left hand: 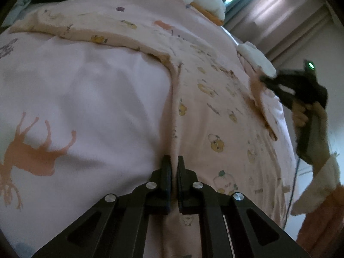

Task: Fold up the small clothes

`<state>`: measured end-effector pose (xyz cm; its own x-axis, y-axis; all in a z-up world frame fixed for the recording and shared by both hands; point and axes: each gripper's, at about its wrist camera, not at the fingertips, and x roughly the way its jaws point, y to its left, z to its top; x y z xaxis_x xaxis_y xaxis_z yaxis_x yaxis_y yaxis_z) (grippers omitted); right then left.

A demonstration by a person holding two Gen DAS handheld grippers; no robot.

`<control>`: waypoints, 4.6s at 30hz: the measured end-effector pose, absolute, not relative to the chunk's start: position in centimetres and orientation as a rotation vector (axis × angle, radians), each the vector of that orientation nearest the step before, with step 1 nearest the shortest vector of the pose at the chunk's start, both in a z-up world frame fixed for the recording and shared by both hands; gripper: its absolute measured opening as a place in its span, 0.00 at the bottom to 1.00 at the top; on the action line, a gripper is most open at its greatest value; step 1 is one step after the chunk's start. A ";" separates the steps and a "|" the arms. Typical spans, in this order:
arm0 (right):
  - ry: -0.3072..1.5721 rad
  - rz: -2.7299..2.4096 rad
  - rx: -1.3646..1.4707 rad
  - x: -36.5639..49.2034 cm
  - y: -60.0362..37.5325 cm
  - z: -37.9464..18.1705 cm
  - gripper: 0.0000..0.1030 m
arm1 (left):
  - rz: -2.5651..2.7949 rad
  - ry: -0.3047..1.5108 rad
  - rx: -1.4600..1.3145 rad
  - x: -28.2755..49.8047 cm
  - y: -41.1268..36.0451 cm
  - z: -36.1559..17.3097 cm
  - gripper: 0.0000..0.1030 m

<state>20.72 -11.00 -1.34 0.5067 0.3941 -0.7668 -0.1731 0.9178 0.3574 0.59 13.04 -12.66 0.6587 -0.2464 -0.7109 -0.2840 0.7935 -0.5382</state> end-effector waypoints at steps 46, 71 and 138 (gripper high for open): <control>0.994 0.303 -0.202 19.8 7.2 -7.5 0.13 | -0.111 0.883 -0.886 -0.6 17.1 -14.1 0.07; 1.060 0.727 0.063 16.7 6.5 -2.1 0.60 | -0.120 0.864 -0.899 -1.7 17.9 -14.1 0.07; 0.886 0.250 -0.115 21.2 -22.0 -11.0 0.80 | 0.680 0.506 -0.822 -0.4 36.5 -2.5 0.06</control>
<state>21.23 -22.02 -10.99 0.6059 0.1685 -0.7775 -0.2636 0.9646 0.0036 -0.36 36.52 -2.50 0.6806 0.3475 -0.6450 -0.7175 0.4940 -0.4911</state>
